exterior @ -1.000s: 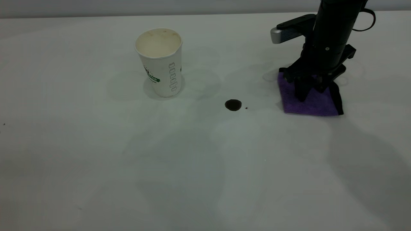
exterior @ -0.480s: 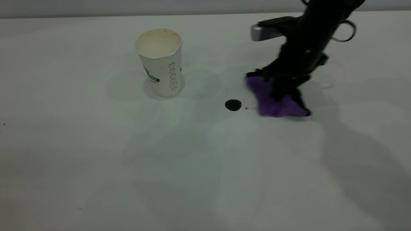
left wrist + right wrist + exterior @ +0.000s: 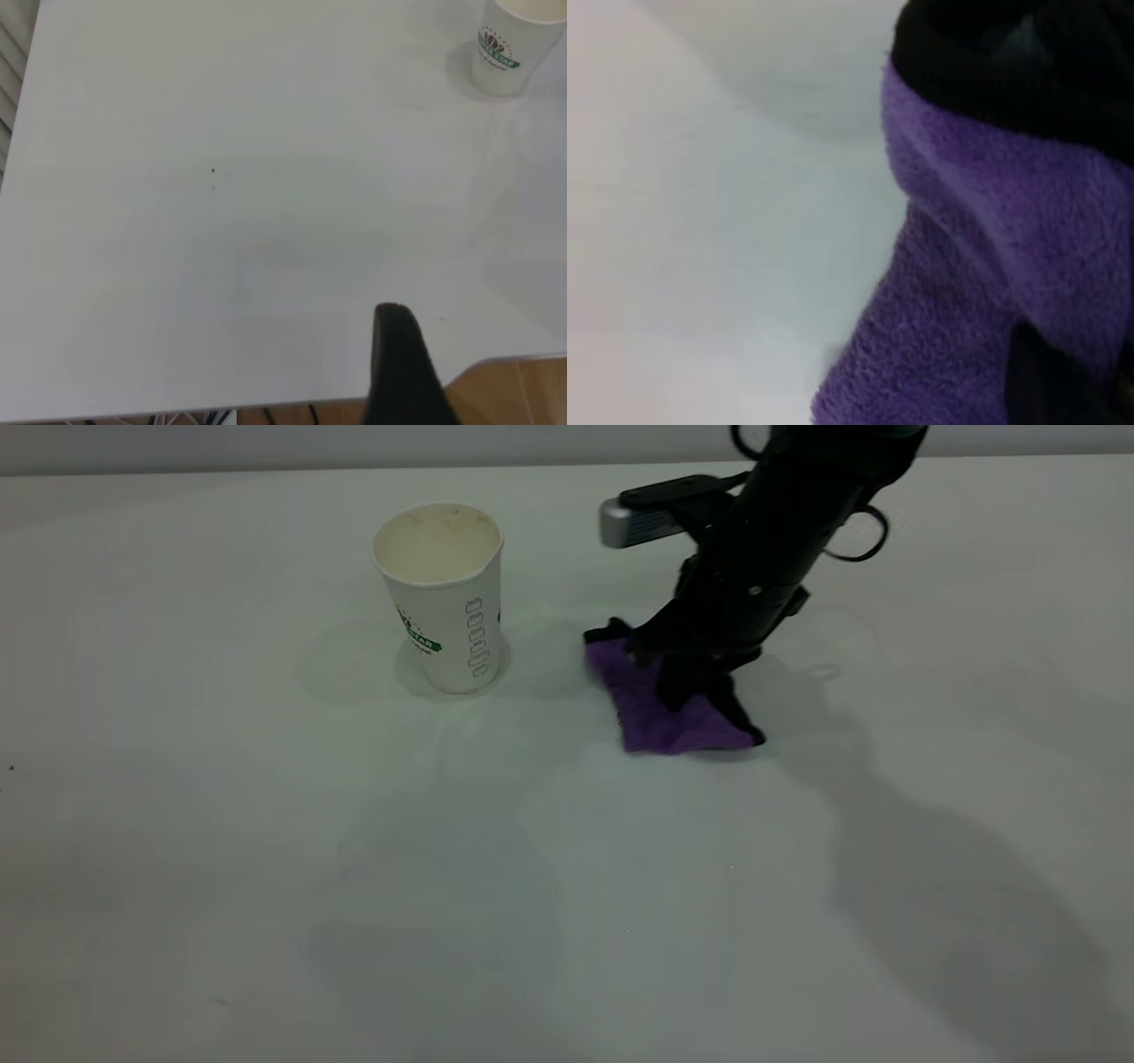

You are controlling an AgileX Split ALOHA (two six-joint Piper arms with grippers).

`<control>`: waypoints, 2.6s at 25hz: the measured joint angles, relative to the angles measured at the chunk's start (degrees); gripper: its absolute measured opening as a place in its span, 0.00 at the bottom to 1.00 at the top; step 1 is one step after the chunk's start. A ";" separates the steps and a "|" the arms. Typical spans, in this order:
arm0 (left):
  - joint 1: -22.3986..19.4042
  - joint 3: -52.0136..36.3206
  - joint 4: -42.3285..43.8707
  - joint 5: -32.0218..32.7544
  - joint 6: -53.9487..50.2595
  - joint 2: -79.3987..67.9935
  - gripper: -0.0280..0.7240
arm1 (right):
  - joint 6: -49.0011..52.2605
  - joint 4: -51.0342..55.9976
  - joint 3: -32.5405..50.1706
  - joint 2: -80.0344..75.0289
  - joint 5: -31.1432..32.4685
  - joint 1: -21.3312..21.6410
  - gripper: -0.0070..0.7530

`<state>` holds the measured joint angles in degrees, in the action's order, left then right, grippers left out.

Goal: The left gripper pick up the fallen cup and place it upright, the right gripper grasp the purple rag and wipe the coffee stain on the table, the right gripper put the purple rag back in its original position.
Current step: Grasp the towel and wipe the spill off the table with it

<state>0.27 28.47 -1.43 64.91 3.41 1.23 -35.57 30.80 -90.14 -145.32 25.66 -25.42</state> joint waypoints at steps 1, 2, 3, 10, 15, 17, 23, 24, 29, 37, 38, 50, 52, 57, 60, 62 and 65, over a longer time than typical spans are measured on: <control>0.00 0.00 0.00 0.00 0.00 0.00 0.69 | -0.23 0.06 0.00 0.00 0.32 -0.78 0.08; 0.00 0.00 0.00 0.00 0.00 0.00 0.69 | -0.50 0.13 0.00 0.00 1.01 -1.57 0.08; 0.00 0.00 0.00 0.00 0.00 0.00 0.69 | -0.83 0.13 0.00 0.00 1.74 -2.42 0.08; 0.00 0.00 0.00 0.00 0.00 0.00 0.69 | -5.88 0.19 0.00 -0.39 12.65 -8.39 0.08; 0.00 0.00 0.00 0.00 0.00 0.00 0.69 | -9.46 0.24 0.00 -0.77 14.40 -10.03 0.08; 0.00 0.00 0.00 0.00 0.00 0.00 0.69 | -7.24 0.36 0.00 -0.77 12.40 -9.66 0.08; 0.00 0.00 0.00 0.00 0.00 0.00 0.69 | 1.49 -2.41 0.00 -0.30 2.41 -4.68 0.08; 0.00 0.00 0.00 0.00 0.00 0.00 0.69 | 2.88 -3.79 -0.06 -0.24 1.36 -3.10 0.09; 0.00 0.00 0.00 0.00 0.00 0.00 0.69 | 9.05 -9.64 -0.25 0.05 0.44 4.96 0.09; 0.00 0.00 0.00 0.00 -0.05 0.00 0.69 | 11.34 -9.31 -0.60 0.24 5.42 7.79 0.10; 0.00 0.00 0.00 0.00 -0.05 0.00 0.69 | 11.01 -8.41 -0.60 0.24 6.08 6.80 0.10; 0.00 0.00 0.00 0.00 -0.05 0.00 0.69 | 8.12 -6.37 -0.55 -0.24 7.46 -7.32 0.10; 0.00 0.00 0.00 0.00 -0.05 0.00 0.69 | 12.18 -10.21 -0.55 -0.18 7.67 -5.69 0.11; 0.00 0.00 0.00 0.00 -0.05 0.00 0.69 | 23.87 -23.91 -0.60 0.39 7.58 3.21 0.11; 0.00 0.00 0.00 0.00 -0.05 0.00 0.69 | 28.50 -28.66 -0.60 0.53 7.46 9.07 0.11; 0.00 0.00 0.00 0.00 -0.05 0.00 0.69 | 29.65 -28.72 -0.60 0.53 7.94 12.28 0.12; 0.00 0.00 0.00 0.00 -0.05 0.00 0.69 | 29.51 -27.09 -0.60 0.53 9.00 15.34 0.13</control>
<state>0.27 28.47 -1.43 64.91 3.36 1.23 -6.06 3.71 -90.74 -144.78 34.65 -10.08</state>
